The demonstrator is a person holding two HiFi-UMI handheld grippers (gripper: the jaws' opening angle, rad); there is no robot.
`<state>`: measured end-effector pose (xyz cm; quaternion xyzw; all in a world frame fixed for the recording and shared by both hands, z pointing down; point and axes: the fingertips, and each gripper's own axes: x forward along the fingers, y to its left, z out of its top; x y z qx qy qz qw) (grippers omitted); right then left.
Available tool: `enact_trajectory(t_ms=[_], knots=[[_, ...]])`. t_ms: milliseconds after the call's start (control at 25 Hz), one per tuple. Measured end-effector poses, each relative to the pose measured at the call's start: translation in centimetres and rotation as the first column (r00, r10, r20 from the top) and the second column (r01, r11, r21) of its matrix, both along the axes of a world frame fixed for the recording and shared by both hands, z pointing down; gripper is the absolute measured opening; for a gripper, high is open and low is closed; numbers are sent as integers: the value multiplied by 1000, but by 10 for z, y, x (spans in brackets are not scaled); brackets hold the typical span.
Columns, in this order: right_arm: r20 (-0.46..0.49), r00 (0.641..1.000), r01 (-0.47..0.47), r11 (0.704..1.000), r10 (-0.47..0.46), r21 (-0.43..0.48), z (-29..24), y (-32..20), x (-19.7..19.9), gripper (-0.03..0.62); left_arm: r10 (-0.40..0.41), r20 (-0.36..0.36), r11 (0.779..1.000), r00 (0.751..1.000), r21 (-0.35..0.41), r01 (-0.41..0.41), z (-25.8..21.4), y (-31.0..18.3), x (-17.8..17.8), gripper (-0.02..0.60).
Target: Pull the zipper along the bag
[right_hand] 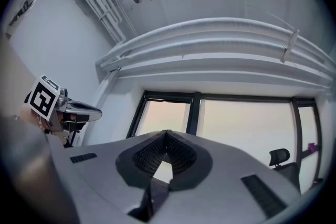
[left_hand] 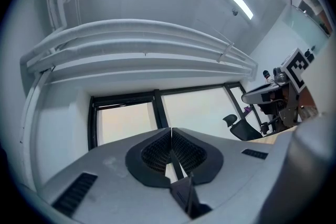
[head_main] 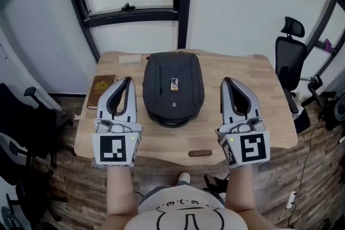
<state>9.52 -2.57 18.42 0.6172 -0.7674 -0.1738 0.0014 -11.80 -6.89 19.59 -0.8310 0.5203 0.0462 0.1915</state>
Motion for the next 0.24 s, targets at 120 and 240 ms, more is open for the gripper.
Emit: enact_trajectory(t_ms=[120, 240], knots=[[-2, 1000, 3, 1000, -3, 7, -1, 1, -3, 52, -1, -4, 1000, 1000, 6, 1, -1, 0, -2, 17], [-5, 1000, 3, 1000, -3, 15, -3, 2, -5, 52, -5, -12, 1000, 1000, 12, 5, -1, 2, -4, 17]])
